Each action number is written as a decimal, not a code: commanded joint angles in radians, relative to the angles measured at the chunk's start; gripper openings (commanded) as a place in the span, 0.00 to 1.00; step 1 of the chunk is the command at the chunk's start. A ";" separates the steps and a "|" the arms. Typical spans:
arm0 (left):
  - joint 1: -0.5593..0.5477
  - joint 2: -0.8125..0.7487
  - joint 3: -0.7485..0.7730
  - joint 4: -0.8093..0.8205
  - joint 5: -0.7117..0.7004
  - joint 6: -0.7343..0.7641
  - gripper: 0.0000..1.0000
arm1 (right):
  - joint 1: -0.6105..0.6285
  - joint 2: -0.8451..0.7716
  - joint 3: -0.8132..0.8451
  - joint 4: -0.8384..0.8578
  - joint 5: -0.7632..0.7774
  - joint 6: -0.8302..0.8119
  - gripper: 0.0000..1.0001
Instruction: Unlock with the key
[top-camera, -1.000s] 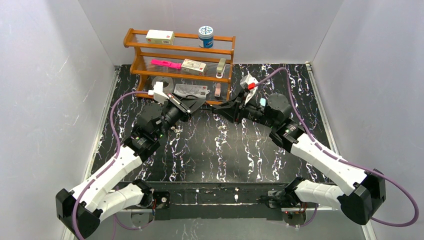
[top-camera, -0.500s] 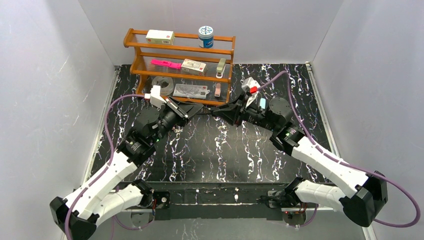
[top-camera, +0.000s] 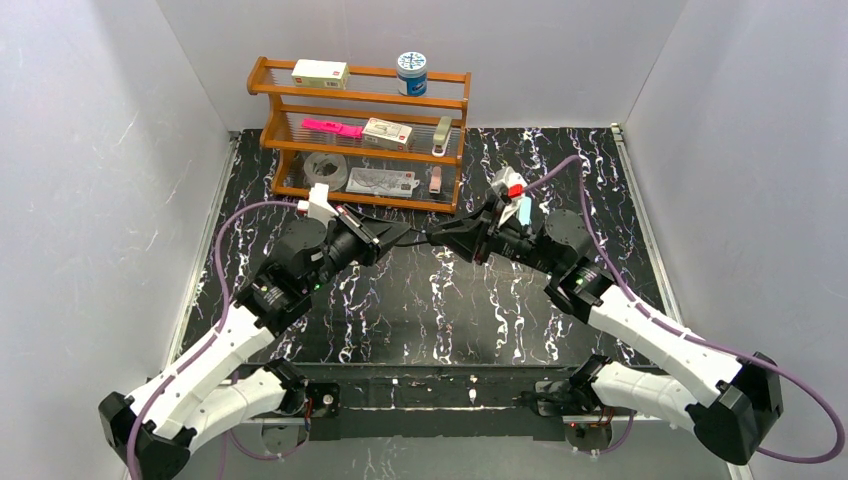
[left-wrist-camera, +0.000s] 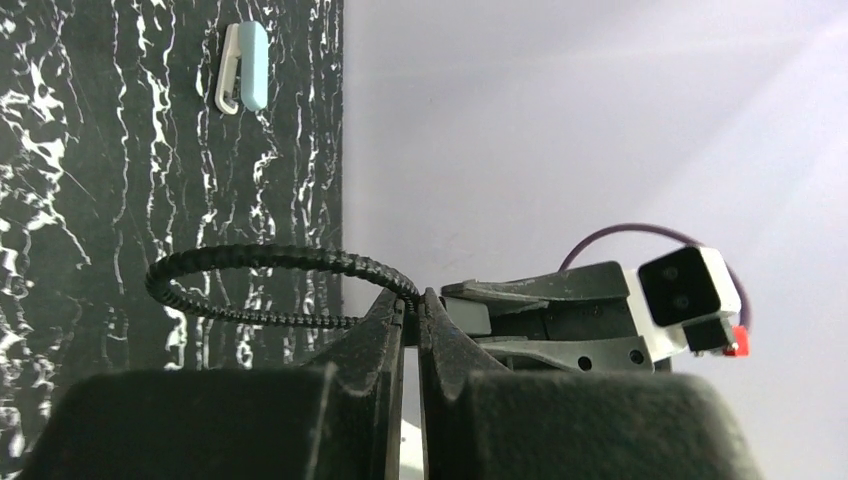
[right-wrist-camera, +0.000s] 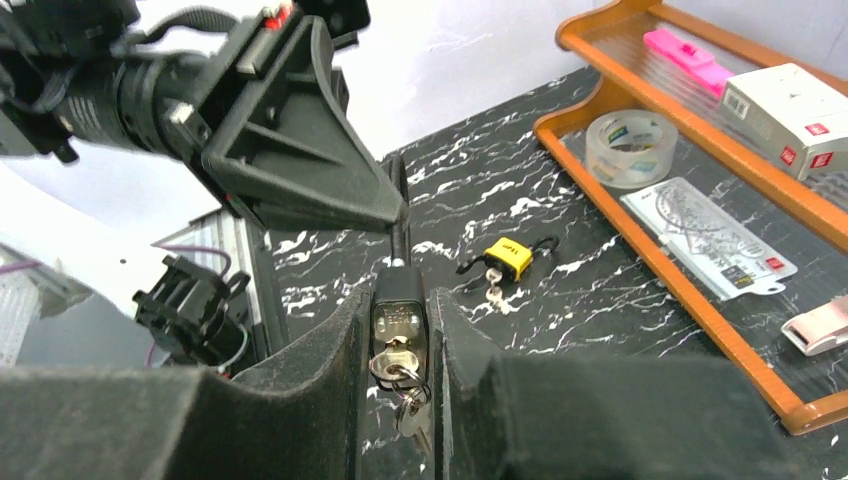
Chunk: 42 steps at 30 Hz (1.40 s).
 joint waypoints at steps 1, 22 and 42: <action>0.060 0.026 -0.089 -0.019 -0.154 -0.121 0.00 | -0.029 0.001 0.035 0.243 0.067 0.041 0.01; 0.062 0.046 0.009 -0.059 -0.191 0.011 0.00 | -0.029 0.066 0.253 -0.293 0.019 -0.140 0.44; 0.062 0.186 0.191 -0.092 -0.049 0.274 0.00 | 0.058 0.336 0.475 -0.579 0.031 -0.341 0.71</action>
